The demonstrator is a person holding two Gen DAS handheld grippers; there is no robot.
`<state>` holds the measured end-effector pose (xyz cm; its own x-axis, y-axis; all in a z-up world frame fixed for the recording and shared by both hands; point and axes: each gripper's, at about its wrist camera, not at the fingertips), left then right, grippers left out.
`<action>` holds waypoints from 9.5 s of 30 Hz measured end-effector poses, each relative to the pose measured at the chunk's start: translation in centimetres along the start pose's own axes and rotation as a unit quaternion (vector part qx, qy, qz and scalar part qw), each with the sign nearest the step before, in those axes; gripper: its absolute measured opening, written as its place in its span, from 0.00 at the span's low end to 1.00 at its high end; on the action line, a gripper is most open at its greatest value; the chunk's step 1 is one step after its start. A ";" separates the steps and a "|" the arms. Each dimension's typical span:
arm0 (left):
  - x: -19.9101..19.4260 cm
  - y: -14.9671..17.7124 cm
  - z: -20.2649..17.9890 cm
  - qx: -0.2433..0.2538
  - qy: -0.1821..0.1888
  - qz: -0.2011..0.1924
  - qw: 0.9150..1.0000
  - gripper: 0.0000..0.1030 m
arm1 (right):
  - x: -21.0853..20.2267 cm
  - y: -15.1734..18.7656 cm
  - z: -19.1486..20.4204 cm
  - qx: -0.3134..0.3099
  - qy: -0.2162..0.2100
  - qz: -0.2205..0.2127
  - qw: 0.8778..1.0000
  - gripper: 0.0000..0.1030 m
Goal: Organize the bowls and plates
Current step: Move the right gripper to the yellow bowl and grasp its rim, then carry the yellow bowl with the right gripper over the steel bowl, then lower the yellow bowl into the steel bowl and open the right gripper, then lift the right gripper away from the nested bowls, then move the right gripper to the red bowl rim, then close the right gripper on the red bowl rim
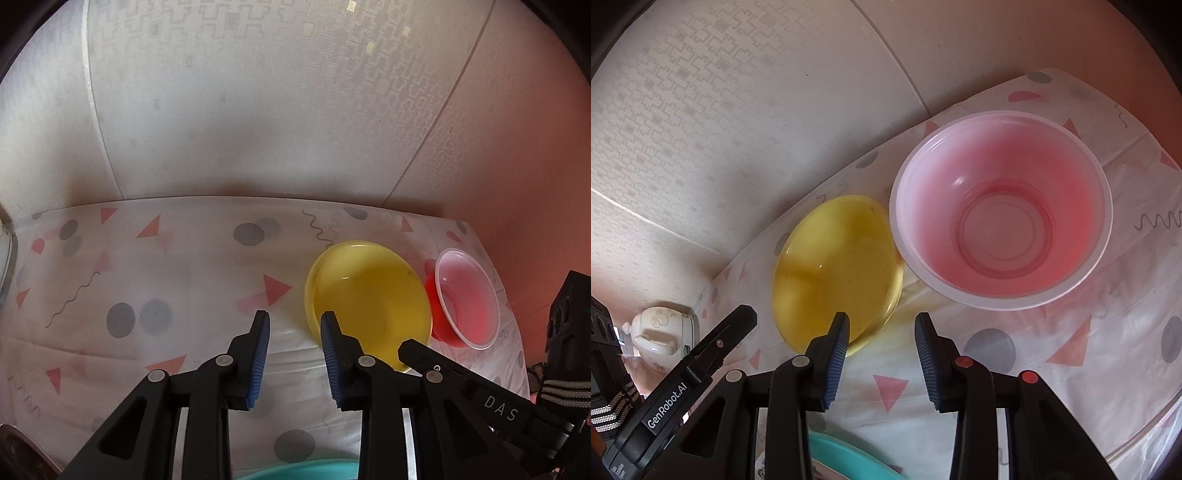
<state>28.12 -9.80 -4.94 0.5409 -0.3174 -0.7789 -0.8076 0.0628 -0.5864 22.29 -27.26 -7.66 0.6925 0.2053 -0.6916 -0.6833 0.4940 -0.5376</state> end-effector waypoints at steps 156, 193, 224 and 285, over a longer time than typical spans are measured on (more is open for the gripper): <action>-20.2 20.1 18.7 -0.182 -0.187 -0.058 0.964 0.14 | -0.5 22.9 22.5 -0.416 -0.084 0.091 0.901 0.23; -23.6 16.6 8.6 -0.027 -0.178 -0.134 0.975 0.14 | -6.3 17.9 15.9 -0.324 -0.100 0.028 0.940 0.27; -15.9 11.9 -3.7 0.124 -0.091 -0.097 0.983 0.14 | -9.5 6.0 -1.4 -0.108 0.012 -0.064 0.992 0.29; -4.5 4.4 1.0 -0.032 0.005 -0.019 0.999 0.23 | -0.7 1.0 -0.1 -0.081 -0.022 0.012 0.996 0.38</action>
<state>22.33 -7.16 -4.26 0.5693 -0.3280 -0.7539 -0.8002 -0.0107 -0.5996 21.14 -27.00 -7.75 0.6827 0.2538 -0.6852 -0.7256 0.3460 -0.5948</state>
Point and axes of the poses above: each gripper's, at about its wrist camera, not at the fingertips, and x roughly the way its jaws point, z to its left, y to its underside, and after that the axes turned 5 degrees about -z, right-handed
